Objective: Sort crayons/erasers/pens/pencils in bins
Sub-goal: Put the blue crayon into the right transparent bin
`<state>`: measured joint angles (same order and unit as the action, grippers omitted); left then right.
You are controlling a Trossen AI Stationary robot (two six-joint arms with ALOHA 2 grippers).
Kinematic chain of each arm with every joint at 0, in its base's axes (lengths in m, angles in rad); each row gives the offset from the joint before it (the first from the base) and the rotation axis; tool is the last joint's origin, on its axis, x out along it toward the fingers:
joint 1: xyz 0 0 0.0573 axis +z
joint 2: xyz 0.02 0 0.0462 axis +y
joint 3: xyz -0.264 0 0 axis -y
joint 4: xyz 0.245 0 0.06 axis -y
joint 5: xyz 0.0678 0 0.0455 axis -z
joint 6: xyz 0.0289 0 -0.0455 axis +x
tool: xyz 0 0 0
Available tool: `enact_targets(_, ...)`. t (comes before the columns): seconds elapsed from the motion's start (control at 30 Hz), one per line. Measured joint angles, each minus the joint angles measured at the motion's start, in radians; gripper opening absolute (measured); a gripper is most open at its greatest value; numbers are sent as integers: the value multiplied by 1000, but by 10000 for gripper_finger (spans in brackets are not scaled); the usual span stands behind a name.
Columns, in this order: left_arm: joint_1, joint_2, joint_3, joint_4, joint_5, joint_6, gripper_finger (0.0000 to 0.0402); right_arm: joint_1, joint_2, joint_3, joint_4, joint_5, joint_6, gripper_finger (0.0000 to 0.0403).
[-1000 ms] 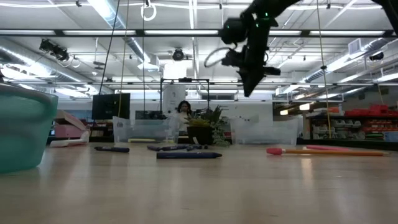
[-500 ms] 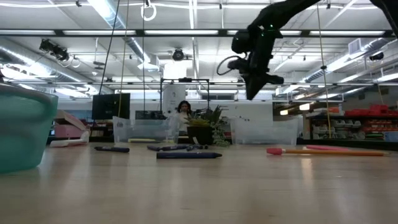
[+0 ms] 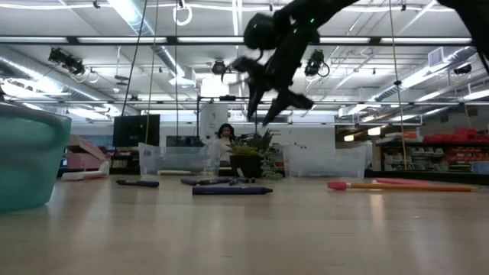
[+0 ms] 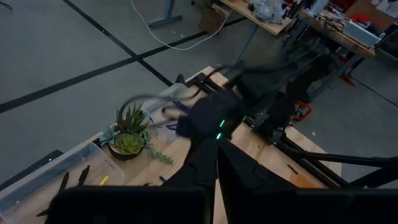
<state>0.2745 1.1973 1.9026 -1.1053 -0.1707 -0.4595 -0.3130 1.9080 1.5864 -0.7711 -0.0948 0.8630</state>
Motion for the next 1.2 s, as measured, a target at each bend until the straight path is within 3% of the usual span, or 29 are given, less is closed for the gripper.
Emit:
enact_targets(0.33, 0, 0, 0, 3, 29, -8, 13, 8, 174, -1, 10, -38, 113, 160)
enact_targets(1.2, -5, 0, 0, 1, 53, -28, 21, 8, 239, -3, 50, 63, 95, 103)
